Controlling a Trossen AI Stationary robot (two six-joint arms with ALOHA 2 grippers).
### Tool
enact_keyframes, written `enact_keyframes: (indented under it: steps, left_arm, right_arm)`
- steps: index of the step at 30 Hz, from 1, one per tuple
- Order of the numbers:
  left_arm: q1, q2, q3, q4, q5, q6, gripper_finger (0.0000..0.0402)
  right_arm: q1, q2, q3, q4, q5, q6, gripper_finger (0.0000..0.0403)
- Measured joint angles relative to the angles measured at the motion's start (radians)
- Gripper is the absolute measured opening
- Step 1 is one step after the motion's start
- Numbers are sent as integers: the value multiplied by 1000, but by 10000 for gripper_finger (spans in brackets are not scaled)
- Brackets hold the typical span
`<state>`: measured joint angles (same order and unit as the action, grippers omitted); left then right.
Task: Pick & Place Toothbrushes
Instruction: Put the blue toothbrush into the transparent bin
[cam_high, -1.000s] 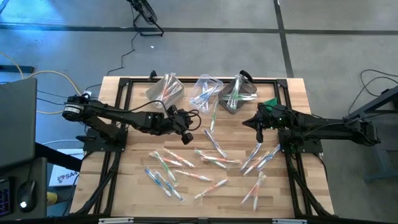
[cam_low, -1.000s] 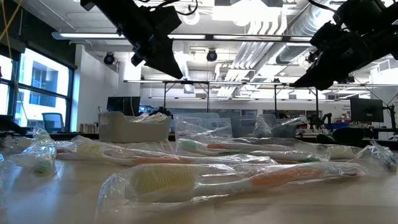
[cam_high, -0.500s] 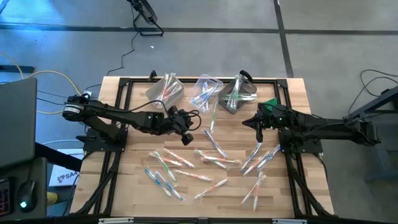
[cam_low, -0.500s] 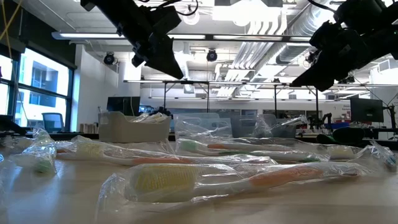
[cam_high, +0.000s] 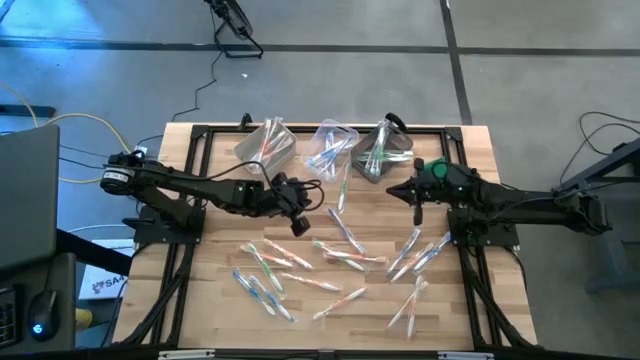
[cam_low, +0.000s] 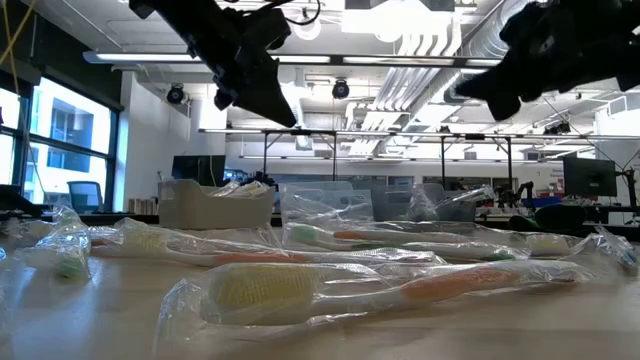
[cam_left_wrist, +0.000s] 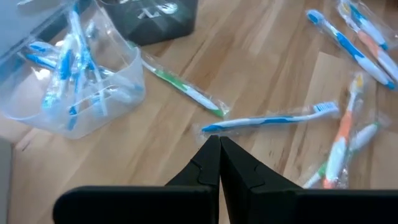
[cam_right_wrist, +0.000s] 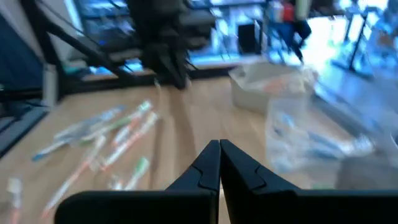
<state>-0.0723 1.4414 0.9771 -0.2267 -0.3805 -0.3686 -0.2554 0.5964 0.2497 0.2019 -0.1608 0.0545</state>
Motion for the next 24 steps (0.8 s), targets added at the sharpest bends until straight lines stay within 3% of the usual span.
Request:
enact_keyframes:
  steps: [4, 9, 15, 19, 24]
  left_arm:
    - [0, 0, 0, 1, 4, 26, 1]
    - [0, 0, 0, 16, 4, 97, 1]
    - [41, 0, 0, 145, 29, 273, 0]
    - [163, 0, 0, 170, 223, 390, 0]
    - [321, 20, -1, 212, 450, 424, 0]
  right_arm:
    - [0, -30, 0, 25, -77, -3, 2]
    - [0, -88, 0, -4, -100, -6, 2]
    - [-6, -116, 0, 13, 62, -90, 2]
    - [-37, -100, 0, 19, 154, -98, 2]
    - [-82, -69, 0, 38, 154, -75, 2]
